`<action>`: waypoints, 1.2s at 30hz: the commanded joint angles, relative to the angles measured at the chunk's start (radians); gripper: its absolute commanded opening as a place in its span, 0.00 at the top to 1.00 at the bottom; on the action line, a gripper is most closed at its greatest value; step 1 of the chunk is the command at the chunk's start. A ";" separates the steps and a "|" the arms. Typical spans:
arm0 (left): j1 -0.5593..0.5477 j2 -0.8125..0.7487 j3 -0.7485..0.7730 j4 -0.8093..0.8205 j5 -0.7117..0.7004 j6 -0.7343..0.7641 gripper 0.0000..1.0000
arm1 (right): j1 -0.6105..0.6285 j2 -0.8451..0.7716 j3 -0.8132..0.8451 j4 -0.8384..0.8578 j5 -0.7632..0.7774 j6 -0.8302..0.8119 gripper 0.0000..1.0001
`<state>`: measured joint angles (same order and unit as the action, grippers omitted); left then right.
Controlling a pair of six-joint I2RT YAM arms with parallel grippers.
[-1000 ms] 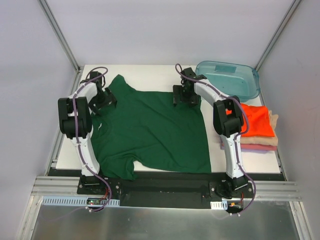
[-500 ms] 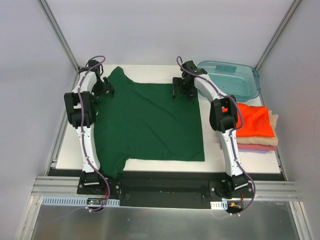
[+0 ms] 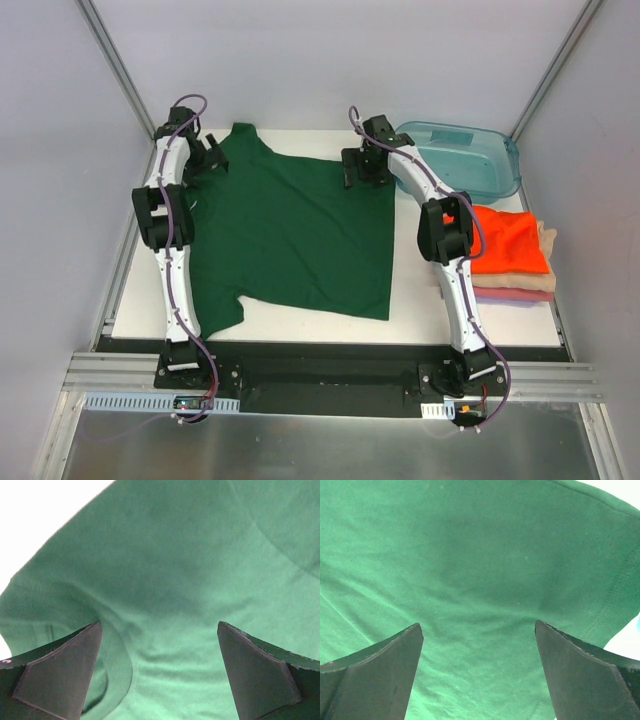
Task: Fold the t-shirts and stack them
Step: Flatten out the tshirt, then grap the side of the flattened tshirt closest away from the robot with both arms
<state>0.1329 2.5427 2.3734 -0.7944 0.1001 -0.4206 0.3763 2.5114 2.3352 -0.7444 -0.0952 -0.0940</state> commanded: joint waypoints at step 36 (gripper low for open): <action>0.008 -1.446 -1.714 0.215 -0.132 -0.362 0.01 | 0.293 -0.654 -1.139 0.350 0.177 0.261 0.04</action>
<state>0.1329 1.0946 0.6643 -0.5297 0.0380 -0.7288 0.7010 1.8431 1.2137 -0.4297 0.1150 0.1459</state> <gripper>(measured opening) 0.990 0.960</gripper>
